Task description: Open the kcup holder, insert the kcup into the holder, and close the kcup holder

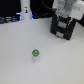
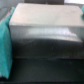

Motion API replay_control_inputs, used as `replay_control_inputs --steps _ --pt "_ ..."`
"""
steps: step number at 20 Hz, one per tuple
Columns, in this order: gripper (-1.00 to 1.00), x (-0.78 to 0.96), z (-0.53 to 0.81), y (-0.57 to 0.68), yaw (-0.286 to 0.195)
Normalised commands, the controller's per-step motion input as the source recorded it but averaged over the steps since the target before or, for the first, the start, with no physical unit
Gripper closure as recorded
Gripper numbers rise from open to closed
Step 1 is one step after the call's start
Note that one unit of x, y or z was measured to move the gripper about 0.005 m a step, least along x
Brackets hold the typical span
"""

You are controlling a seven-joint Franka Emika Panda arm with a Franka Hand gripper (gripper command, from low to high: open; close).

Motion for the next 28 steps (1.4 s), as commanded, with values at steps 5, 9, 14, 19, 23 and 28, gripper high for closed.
replay_control_inputs --steps 5,9,14,19,23,28 --pt "-1.0 0.39 -0.03 -0.21 -0.02" --pt "-1.0 -0.16 -0.19 0.06 0.049" --pt "-1.0 0.02 -0.1 -0.02 0.057" --pt "1.0 -0.1 -0.12 0.07 0.065" --pt "-1.0 0.09 -0.01 -0.07 0.0" --pt "1.0 -0.03 -0.06 -0.07 -0.024"
